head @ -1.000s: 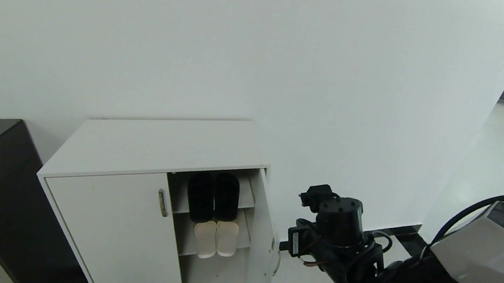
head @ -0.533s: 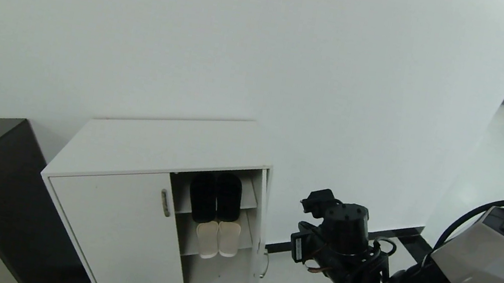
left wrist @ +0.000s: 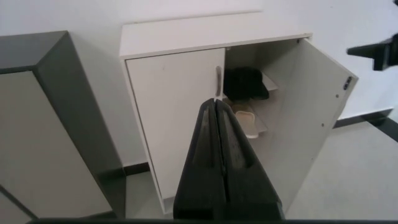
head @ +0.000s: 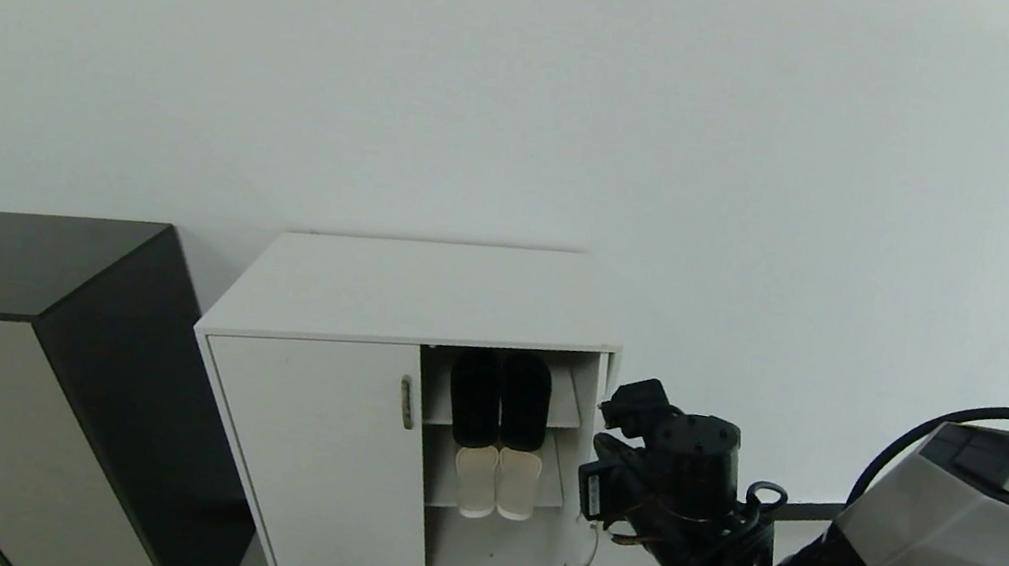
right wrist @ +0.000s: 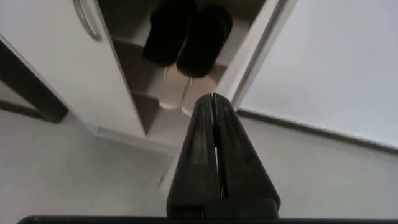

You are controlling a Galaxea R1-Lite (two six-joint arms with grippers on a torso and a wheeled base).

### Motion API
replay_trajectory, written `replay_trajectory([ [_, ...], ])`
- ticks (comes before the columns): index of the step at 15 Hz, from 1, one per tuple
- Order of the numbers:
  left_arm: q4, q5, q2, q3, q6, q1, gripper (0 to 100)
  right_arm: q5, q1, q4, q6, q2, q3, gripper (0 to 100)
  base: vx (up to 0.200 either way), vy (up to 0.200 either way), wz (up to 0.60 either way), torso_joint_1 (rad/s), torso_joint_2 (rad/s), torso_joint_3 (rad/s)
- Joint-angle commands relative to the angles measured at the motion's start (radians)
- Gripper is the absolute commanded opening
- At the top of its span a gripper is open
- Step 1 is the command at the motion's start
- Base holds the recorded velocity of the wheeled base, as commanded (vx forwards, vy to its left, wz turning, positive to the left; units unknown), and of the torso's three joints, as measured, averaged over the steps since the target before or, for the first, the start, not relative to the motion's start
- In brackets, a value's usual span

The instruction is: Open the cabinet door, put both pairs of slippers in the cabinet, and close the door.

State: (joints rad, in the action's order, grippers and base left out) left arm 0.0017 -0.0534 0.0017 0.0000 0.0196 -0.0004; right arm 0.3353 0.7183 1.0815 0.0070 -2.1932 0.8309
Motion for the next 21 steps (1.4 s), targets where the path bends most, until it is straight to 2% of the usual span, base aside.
replay_trajectory([
  [1,0.000,0.000,0.000,0.000,0.000,0.000,0,0.005,-0.016,-0.002,-0.019,-0.016,-0.006,0,0.000,0.000,0.00,0.000,0.00,0.000],
  [6,0.000,0.000,0.001,0.000,-0.001,0.000,0,0.005,-0.076,0.003,-0.032,-0.014,-0.010,0,0.000,0.000,0.00,0.000,0.00,0.000],
  [13,0.000,0.000,0.001,0.000,-0.001,0.000,0,0.002,-0.082,-0.051,-0.024,-0.088,0.016,0,0.000,0.000,0.00,0.000,0.00,0.000],
  [17,0.000,0.000,0.001,0.000,0.000,0.000,0,-0.025,-0.030,-0.043,0.113,-0.129,0.090,0,0.000,0.000,0.00,0.000,0.00,0.000],
  [19,0.000,0.000,0.001,0.000,0.000,0.000,0,-0.065,-0.008,0.005,0.160,-0.125,0.091,0,0.000,0.000,0.00,0.000,0.00,0.000],
  [21,0.000,0.000,0.000,0.000,0.000,0.000,0,-0.107,0.012,0.117,0.180,-0.123,0.065,0,0.000,0.000,0.00,0.000,0.00,0.000],
])
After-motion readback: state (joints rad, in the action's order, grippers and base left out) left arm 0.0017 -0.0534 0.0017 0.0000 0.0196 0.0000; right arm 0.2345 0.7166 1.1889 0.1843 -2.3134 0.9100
